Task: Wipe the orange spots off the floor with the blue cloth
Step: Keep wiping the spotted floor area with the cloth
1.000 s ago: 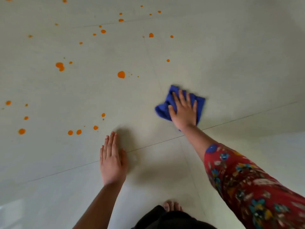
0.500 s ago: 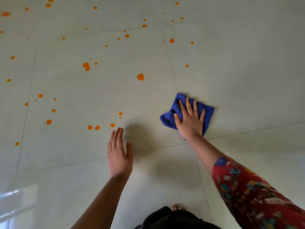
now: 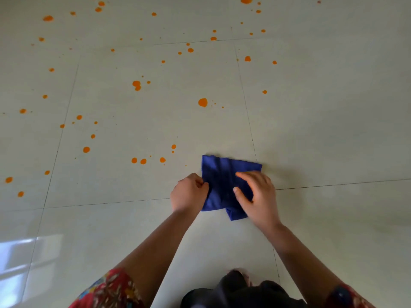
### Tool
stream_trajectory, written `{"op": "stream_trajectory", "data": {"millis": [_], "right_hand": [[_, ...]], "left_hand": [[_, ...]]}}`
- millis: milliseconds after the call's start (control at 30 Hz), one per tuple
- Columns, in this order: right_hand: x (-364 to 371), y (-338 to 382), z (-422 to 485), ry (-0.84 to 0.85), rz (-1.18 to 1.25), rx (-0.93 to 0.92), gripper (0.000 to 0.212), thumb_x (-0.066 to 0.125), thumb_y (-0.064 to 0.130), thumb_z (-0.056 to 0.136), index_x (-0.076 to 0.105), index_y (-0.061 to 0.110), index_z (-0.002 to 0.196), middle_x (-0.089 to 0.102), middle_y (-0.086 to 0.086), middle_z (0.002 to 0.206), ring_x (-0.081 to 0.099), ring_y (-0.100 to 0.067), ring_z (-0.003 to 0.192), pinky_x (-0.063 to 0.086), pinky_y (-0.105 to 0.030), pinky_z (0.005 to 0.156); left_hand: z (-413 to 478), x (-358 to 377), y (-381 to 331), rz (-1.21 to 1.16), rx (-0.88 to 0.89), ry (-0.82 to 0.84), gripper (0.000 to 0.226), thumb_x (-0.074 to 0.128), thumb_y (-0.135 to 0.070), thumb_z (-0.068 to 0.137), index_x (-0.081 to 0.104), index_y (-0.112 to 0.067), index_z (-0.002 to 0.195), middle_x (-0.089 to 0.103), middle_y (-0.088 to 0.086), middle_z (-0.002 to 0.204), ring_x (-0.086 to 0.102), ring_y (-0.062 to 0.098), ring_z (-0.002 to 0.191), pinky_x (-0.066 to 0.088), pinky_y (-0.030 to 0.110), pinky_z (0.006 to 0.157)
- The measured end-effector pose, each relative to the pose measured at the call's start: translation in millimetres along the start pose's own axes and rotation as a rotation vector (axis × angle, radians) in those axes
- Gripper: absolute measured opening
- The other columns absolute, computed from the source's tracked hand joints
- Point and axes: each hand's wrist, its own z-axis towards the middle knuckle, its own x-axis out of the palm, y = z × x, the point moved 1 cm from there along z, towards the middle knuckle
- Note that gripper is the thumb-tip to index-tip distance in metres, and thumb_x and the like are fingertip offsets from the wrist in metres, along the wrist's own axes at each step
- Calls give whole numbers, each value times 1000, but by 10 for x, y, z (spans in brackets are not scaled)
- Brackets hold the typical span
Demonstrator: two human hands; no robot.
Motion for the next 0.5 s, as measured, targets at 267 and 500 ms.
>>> {"op": "stream_trajectory", "data": {"millis": [267, 500], "right_hand": [[25, -66, -453, 154, -259, -169, 49, 81, 30, 64, 63, 26, 109, 59, 3, 109, 60, -20, 93, 50, -31, 81], [-153, -349, -376, 261, -79, -294, 13, 64, 29, 84, 75, 22, 87, 70, 9, 108, 64, -11, 103, 52, -37, 86]], "left_hand": [[161, -151, -131, -688, -143, -3, 16, 58, -17, 80, 58, -14, 95, 58, 0, 76, 55, 26, 75, 45, 30, 67], [14, 1, 36, -159, 562, -188, 36, 53, -7, 86, 58, -20, 119, 54, -3, 123, 50, 18, 112, 41, 26, 90]]}}
